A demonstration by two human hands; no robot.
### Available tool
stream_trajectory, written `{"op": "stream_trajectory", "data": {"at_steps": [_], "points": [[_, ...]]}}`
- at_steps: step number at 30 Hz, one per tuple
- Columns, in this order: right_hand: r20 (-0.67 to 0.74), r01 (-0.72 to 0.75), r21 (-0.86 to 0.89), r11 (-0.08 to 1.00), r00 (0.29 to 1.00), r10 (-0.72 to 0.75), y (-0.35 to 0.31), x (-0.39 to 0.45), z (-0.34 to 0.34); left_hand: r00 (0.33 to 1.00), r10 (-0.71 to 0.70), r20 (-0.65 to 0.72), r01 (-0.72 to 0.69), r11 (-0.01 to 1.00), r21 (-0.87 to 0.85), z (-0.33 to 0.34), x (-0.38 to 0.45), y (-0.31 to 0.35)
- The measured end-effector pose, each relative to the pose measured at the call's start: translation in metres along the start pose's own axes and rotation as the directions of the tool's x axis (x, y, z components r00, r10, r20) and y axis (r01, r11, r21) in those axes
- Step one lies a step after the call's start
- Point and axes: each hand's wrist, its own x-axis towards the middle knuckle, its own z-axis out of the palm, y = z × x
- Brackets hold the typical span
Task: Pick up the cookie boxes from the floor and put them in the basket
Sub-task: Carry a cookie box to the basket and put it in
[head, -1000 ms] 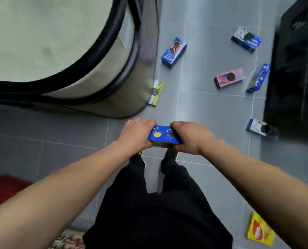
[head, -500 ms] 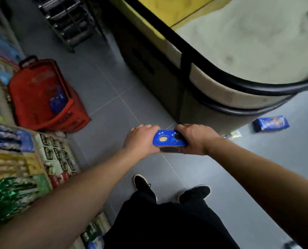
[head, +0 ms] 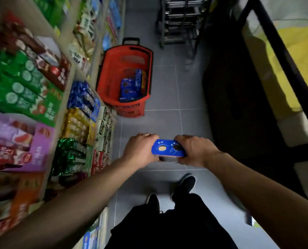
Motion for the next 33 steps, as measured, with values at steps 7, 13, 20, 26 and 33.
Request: {"op": "stream_trajectory", "data": {"at_steps": [7, 13, 20, 26, 33], "points": [[0.076, 0.13, -0.043, 0.991, 0.989, -0.127, 0.014, 0.112, -0.041, 0.979, -0.205, 0.014, 0.205, 0.974, -0.097, -0.007, 0.069, -0.057], [0.183, 0.241, -0.065, 0.968, 0.957, -0.226, 0.048, 0.208, -0.089, 0.948, -0.31, 0.069, 0.317, 0.925, -0.21, -0.02, 0.151, -0.082], [0.271, 0.394, -0.104, 0.913, 0.894, -0.355, 0.064, 0.335, -0.155, 0.905, -0.426, 0.004, 0.404, 0.855, -0.326, -0.047, 0.235, -0.121], [0.318, 0.472, -0.207, 0.857, 0.861, -0.397, 0.054, 0.443, -0.199, 0.882, -0.467, -0.058, 0.399, 0.807, -0.435, -0.058, 0.302, -0.18], [0.299, 0.476, -0.313, 0.822, 0.871, -0.39, 0.035, 0.56, -0.216, 0.847, -0.528, -0.059, 0.446, 0.767, -0.46, -0.066, 0.374, -0.257]]}}
